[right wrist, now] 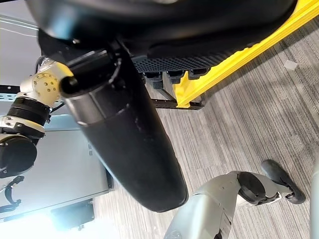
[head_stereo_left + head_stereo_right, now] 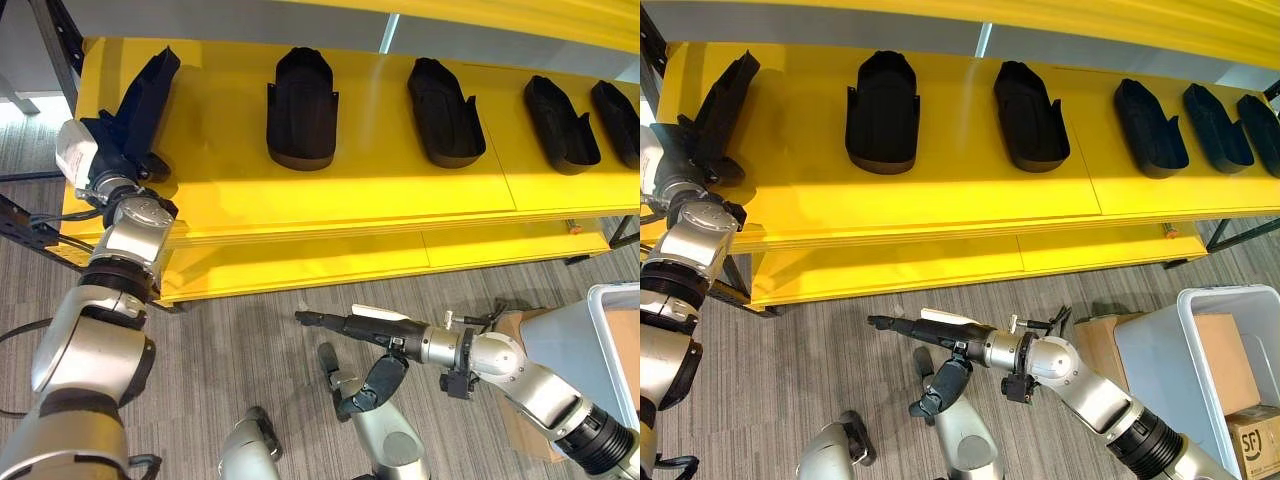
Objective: Move parts from the plastic box to the shelf.
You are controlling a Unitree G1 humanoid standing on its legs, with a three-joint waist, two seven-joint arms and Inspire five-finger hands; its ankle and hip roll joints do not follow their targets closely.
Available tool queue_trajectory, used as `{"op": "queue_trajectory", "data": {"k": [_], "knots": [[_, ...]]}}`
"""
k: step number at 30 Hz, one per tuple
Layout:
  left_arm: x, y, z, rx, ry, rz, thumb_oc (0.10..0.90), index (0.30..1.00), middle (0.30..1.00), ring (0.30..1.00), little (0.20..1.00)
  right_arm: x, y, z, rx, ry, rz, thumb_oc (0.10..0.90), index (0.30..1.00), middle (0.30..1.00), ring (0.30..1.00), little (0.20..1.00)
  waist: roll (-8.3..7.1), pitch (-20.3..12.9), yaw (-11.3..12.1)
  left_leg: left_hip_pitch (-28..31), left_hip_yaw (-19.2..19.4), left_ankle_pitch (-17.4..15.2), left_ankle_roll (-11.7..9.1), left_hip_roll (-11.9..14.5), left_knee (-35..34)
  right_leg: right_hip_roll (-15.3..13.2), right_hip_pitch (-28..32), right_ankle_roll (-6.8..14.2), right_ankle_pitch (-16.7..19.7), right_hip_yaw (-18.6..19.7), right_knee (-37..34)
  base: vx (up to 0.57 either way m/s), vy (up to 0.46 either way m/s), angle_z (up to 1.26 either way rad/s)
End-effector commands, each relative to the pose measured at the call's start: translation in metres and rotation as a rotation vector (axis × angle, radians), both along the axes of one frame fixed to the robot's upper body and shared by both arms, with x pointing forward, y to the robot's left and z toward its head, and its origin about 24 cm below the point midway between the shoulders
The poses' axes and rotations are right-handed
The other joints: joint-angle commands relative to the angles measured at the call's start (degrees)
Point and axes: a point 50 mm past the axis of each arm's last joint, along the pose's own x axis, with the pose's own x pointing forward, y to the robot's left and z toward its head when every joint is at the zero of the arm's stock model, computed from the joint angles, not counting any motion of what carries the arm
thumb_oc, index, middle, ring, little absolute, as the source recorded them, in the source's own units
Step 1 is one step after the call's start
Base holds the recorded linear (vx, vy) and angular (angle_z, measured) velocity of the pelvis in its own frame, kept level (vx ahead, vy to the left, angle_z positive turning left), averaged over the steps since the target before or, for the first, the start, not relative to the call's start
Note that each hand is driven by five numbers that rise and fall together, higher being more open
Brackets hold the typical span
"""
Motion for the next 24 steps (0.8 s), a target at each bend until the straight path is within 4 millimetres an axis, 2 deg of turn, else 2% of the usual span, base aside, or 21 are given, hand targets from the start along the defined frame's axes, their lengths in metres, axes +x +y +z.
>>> {"op": "queue_trajectory", "data": {"k": [1,7,13,18,22,24], "knots": [[0.006,-0.018,0.038,0.084,-0.114,-0.069,0.400,0.300,0.300,0.300,0.300,-0.005,0.014,0.027,0.134,-0.097,0.083,0.900,1.000,1.000,1.000,1.000,0.63,-1.43,0.23,-3.11,4.40,2.74,3.99,-1.69,2.72,0.50,2.12,2.39,-10.71,-4.66,5.34,0.00,0.000,0.00],[0.007,-0.023,0.032,0.002,-0.123,-0.064,0.400,0.300,0.300,0.300,0.300,-0.006,0.015,0.023,0.124,-0.077,0.079,0.900,1.000,1.000,1.000,1.000,0.96,-1.31,-0.03,-3.43,4.24,2.87,3.74,-1.48,3.79,0.55,1.87,2.24,-11.43,-4.61,6.32,0.04,-0.015,-0.04],[0.006,-0.013,0.029,-0.085,-0.146,-0.024,0.400,0.300,0.300,0.300,0.300,-0.006,0.016,0.022,0.116,-0.071,0.079,0.900,1.000,1.000,1.000,1.000,0.93,-1.09,-0.42,-3.85,4.20,2.98,3.40,-1.18,4.60,0.53,1.54,2.25,-11.84,-4.42,7.00,0.04,-0.007,-0.04],[0.003,-0.004,0.039,-0.096,-0.178,0.008,0.400,0.300,0.300,0.300,0.300,-0.007,0.013,0.016,0.092,-0.044,0.075,0.900,1.000,1.000,1.000,1.000,0.79,-1.13,-0.79,-4.08,4.40,2.47,3.40,-0.63,5.36,0.54,0.76,2.23,-12.53,-4.76,8.45,0.07,-0.035,-0.07],[0.002,-0.001,0.043,-0.104,-0.193,0.016,0.400,0.300,0.300,0.300,0.300,-0.009,0.012,0.013,0.082,-0.041,0.077,0.900,1.000,1.000,1.000,1.000,1.06,-1.05,-1.00,-4.60,4.17,3.24,2.90,-0.16,5.87,0.62,0.63,1.80,-13.12,-4.64,8.79,0.01,-0.004,-0.01],[0.001,0.001,0.046,-0.117,-0.204,0.029,0.400,0.300,0.300,0.300,0.300,-0.009,0.010,0.013,0.086,-0.048,0.072,0.900,1.000,1.000,1.000,1.000,1.35,-1.23,-1.33,-4.46,4.32,2.23,3.28,-0.47,6.52,0.55,-0.15,1.64,-13.91,-4.35,9.89,0.01,-0.015,0.00]]}}
